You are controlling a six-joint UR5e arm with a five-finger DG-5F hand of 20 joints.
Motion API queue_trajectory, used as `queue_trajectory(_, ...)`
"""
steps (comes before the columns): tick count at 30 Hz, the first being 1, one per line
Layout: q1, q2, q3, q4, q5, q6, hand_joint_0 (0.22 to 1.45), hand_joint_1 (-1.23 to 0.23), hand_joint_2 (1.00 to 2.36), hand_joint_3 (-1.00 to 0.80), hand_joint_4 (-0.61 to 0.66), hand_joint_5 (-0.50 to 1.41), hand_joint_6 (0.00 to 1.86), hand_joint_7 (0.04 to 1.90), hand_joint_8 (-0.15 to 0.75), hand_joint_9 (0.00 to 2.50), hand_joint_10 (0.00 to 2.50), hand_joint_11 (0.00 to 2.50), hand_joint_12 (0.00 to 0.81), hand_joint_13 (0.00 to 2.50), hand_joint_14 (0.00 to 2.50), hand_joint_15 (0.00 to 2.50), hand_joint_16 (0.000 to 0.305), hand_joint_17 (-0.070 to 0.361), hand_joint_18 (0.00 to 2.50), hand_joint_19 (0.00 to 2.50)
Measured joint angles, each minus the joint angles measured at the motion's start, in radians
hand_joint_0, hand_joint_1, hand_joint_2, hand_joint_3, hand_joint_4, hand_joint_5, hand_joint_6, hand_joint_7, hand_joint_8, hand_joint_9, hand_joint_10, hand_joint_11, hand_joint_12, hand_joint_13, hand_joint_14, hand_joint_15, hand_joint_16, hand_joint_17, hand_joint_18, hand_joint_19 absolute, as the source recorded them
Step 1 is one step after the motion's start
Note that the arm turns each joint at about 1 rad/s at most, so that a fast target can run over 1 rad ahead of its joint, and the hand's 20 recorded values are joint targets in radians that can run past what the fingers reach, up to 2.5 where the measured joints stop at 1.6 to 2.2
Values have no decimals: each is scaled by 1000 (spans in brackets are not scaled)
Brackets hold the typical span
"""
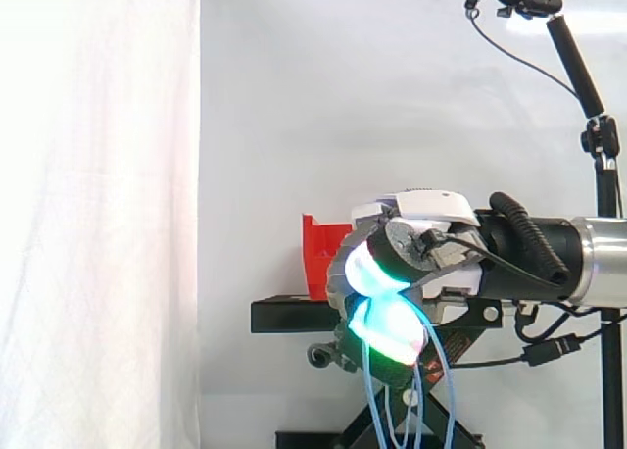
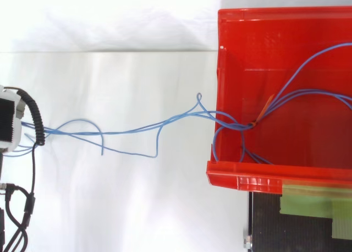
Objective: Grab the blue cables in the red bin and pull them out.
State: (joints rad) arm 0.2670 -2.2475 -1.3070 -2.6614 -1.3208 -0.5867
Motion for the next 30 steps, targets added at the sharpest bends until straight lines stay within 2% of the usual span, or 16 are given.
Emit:
queue_trajectory(3, 0, 0, 0, 0, 0, 1, 876, -896, 1008, -787, 184, 948, 76, 868, 235, 1100, 973, 1776, 324, 1346, 264, 1711, 45, 102, 936, 1189)
queue_trajectory(6, 0, 0, 0, 0, 0, 4, 878, -907, 1008, -775, 191, 942, 0, 886, 238, 1074, 975, 1760, 320, 1337, 261, 1716, 45, 102, 924, 1192)
queue_trajectory(26, 0, 0, 0, 0, -1, 9, 872, -945, 1008, -785, 190, 849, 4, 825, 239, 1019, 1009, 1725, 323, 1297, 281, 1699, 47, 105, 891, 1188)
queue_trajectory(30, 0, 0, 0, 0, -2, 9, 809, -918, 1000, -1000, 201, 842, 4, 821, 251, 1005, 1035, 1697, 335, 1287, 321, 1659, 48, 108, 889, 1189)
